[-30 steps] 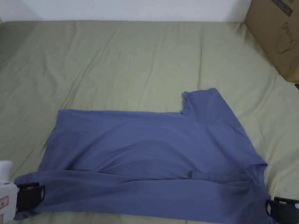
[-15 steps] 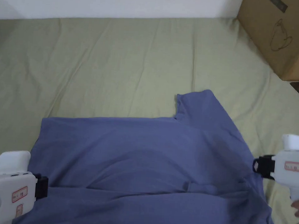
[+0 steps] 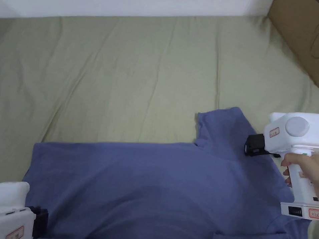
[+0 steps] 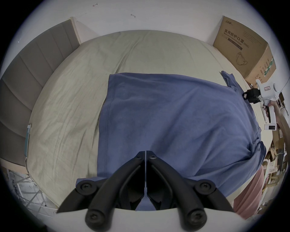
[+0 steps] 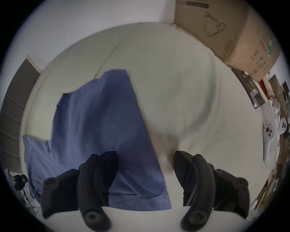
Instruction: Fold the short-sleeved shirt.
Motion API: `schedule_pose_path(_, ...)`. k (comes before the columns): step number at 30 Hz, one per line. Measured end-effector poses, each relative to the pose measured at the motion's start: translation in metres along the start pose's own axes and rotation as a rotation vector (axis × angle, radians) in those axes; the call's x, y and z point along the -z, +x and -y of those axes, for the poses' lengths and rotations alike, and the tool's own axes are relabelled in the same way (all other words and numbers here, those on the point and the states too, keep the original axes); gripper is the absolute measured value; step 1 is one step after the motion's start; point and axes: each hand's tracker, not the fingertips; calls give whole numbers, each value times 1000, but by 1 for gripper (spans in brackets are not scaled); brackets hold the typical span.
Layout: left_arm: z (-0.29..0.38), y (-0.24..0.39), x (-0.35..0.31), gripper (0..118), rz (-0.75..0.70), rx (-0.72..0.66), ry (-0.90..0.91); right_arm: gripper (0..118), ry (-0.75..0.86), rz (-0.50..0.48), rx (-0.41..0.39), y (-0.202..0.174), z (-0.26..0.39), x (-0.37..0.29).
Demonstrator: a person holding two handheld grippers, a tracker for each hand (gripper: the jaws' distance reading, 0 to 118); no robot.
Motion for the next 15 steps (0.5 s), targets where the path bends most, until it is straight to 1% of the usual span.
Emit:
schedule_pose_path(2, -2, -3, 1, 1, 0, -14, -3, 76, 6, -10, 8, 1, 1, -6)
schedule_pose_path(3, -2, -4, 2, 1, 0, -17, -1, 70, 9, -23, -1, 3, 0, -9)
schedule_pose_path(4, -1, -7, 2, 1, -1, -21, -1, 48, 16, -31, -22, 3, -1, -12)
schedule_pose_path(5, -2, -8, 3, 1, -4, -26, -3, 20, 22, -26, -39, 2, -1, -17)
schedule_pose_path(6, -2, -8, 3, 1, -6, -28, -2, 0, 27, -26, -53, 2, -1, -20)
schedule_pose_path(8, 0, -8, 1, 1, -11, -34, -2, 0, 15, -54, -7, 1, -2, -21)
schedule_pose_path(10, -2, -10, 2, 1, -7, -44, 0, 0, 13, -51, 26, -6, 1, -26)
schedule_pose_path(12, -6, -15, 3, 1, -3, -54, 3, 0, 25, -55, 37, -8, 3, -30)
schedule_pose_path(13, -11, -17, 4, 1, -7, -59, 11, 0, 38, -67, 15, -9, 4, -32)
schedule_pose_path(14, -17, -19, 5, 3, -10, -68, 25, 0, 38, -64, 13, -8, -2, -28)
schedule_pose_path(15, -26, -21, 8, 13, -11, -72, 29, 0, 42, -60, 1, -9, -2, -29)
